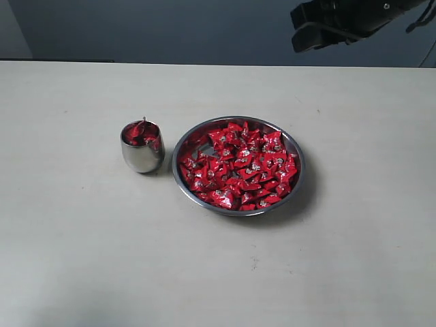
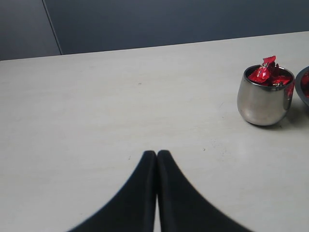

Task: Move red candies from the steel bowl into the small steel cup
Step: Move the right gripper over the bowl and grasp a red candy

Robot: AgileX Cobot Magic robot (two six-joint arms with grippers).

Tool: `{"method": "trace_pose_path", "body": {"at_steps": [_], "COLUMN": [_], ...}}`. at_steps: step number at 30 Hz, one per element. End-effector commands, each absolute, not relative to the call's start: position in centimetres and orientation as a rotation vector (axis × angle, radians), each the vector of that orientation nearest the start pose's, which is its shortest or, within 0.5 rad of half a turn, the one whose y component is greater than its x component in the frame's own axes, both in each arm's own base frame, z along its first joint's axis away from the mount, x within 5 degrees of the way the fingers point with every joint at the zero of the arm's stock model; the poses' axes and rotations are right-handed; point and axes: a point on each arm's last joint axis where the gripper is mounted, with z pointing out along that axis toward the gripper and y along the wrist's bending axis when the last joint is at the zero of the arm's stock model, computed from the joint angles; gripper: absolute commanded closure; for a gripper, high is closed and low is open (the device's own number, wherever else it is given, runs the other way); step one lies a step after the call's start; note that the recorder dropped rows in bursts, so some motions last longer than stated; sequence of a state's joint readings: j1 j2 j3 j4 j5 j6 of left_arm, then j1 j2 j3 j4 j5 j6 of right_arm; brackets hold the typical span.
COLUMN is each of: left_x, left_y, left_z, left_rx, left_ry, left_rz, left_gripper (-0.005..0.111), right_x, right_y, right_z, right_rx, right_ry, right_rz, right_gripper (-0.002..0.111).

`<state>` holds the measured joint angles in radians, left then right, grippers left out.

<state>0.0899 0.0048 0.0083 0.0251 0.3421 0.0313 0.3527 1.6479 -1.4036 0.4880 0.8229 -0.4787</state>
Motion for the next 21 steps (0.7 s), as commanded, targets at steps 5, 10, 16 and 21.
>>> {"method": "trace_pose_path", "body": {"at_steps": [5,10,16,21], "left_x": [5.3,5.3,5.3,5.3], "left_y": [0.6,0.6,0.6,0.6], "left_z": [18.3,18.3,18.3,18.3], "left_rx": [-0.037,-0.037,-0.037,-0.037], "left_ry": [1.821,1.821,1.821,1.821], "left_rz": [0.11,0.11,0.11,0.11], "left_gripper": [0.106,0.106,0.106,0.106], "right_x": [33.8,34.3,35.2,35.5], "right_y": [16.3,16.7,17.2,17.4], "right_z": [28.3,25.9,22.5,20.3], "right_rx": [-0.731,-0.741,-0.731,-0.743], "right_ry": [2.504,2.594,2.688,2.758], "right_rz": [0.641,0.676,0.705,0.717], "right_gripper": [0.072,0.072,0.072,0.072]}}
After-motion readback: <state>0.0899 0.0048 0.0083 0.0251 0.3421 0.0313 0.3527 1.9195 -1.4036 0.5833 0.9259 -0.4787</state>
